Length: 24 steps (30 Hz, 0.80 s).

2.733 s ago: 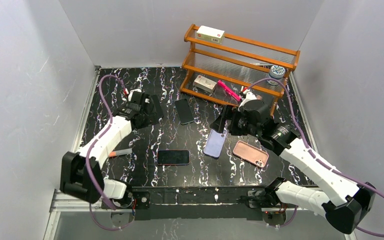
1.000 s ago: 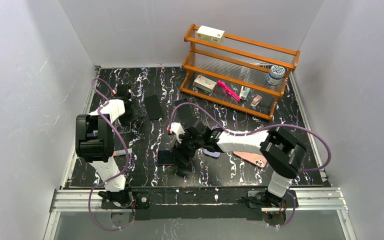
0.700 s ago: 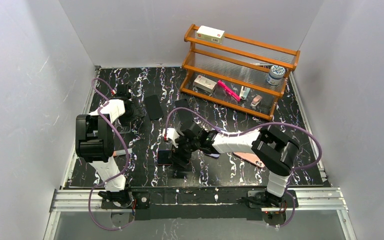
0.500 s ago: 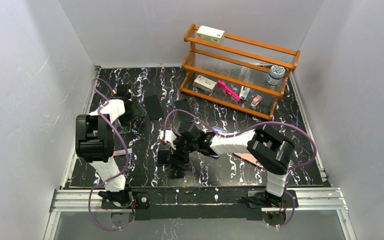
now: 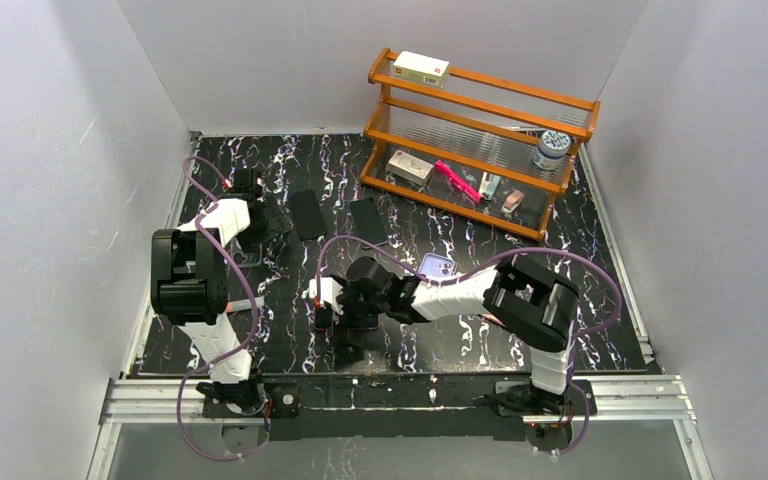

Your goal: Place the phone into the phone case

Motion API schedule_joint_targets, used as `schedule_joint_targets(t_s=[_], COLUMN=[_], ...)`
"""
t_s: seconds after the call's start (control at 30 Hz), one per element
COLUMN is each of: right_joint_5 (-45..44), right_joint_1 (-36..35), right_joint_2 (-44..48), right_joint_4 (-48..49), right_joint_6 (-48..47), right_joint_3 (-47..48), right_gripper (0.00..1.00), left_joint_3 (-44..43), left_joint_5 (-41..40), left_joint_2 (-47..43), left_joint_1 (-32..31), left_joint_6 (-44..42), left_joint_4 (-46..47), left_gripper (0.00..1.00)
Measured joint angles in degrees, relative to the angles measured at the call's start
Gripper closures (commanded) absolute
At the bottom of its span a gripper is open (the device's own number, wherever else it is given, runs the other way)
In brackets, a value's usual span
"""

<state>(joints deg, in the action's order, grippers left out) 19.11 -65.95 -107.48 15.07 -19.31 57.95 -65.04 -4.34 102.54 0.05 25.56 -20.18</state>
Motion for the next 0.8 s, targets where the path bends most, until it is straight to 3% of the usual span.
schedule_joint_targets(t_s=[0.57, 0.8], right_joint_5=[-7.8, -4.74], right_joint_1=[-0.55, -0.33], right_joint_2=[-1.38, -2.29], right_joint_4=[3.89, 3.02], right_joint_6=[-3.21, -4.09], right_joint_3=[0.0, 1.14], right_gripper=[0.01, 0.16], left_joint_3=[0.0, 0.0], left_joint_5=[0.07, 0.04], left_joint_2=[-0.11, -0.11], left_joint_1=[-0.02, -0.02], left_joint_6=[0.07, 0.07], left_joint_4=[-0.07, -0.11], left_gripper=[0.28, 0.28])
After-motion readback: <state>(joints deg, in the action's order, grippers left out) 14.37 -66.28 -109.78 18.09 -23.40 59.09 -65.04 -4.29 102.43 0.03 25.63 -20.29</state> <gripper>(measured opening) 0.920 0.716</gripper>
